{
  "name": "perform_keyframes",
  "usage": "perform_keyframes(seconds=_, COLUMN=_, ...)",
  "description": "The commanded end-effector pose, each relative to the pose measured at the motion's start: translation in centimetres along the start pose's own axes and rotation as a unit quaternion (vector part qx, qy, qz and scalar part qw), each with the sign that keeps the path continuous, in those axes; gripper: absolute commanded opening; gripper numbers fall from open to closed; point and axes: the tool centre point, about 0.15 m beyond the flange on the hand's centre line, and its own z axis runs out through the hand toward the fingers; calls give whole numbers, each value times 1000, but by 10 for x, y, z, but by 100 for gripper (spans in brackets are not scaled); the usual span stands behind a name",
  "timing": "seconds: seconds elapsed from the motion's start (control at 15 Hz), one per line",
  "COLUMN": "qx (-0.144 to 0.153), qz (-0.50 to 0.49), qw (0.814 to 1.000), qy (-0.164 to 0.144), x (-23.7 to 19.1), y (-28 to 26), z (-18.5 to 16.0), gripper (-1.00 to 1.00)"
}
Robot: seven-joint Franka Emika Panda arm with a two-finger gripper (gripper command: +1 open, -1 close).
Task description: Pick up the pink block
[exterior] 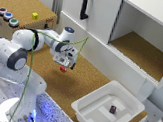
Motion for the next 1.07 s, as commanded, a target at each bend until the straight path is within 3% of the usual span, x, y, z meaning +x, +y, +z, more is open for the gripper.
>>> perform_keyframes(seconds=0.0, qx=-2, qz=7, qw=1000, qy=19, x=21, y=-2, z=28, gripper=100)
perform_keyframes(seconds=0.33, qx=7, qz=9, qw=1000, qy=12, x=33, y=-4, z=39, gripper=100)
perform_keyframes(seconds=0.4, qx=7, qz=10, qw=1000, qy=9, x=36, y=-4, z=41, gripper=-100)
perform_keyframes(seconds=1.0, qx=8, qz=7, qw=1000, qy=-4, x=39, y=-5, z=43, gripper=-100)
